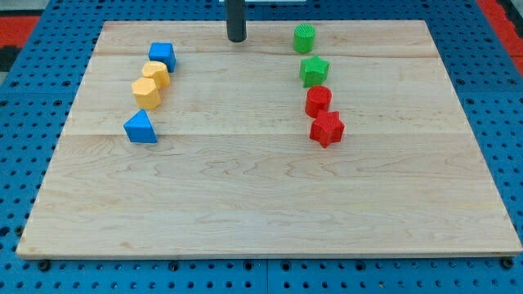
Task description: Separate the yellow heart from the hexagon
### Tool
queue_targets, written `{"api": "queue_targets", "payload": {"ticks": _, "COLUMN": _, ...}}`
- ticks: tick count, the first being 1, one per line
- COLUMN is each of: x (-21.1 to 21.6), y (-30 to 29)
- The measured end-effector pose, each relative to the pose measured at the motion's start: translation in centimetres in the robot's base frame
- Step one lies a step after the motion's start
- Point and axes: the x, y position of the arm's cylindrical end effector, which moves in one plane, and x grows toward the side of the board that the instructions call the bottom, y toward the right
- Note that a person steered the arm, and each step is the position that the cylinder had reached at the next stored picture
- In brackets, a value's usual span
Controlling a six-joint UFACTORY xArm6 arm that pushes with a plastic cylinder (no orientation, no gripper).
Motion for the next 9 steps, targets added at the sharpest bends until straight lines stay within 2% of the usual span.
{"api": "queue_targets", "payload": {"ticks": 3, "x": -1.0, "y": -1.1}}
{"api": "queue_targets", "payload": {"ticks": 4, "x": -2.4, "y": -6.3}}
{"api": "queue_targets", "payload": {"ticks": 5, "x": -3.1, "y": -14.9}}
{"api": "queue_targets", "payload": {"ticks": 6, "x": 3.2, "y": -17.2}}
{"api": "queue_targets", "payload": {"ticks": 7, "x": 9.6, "y": -13.4}}
{"api": "queue_targets", "payload": {"ticks": 8, "x": 11.0, "y": -11.8}}
{"api": "queue_targets", "payload": {"ticks": 9, "x": 12.5, "y": -6.6}}
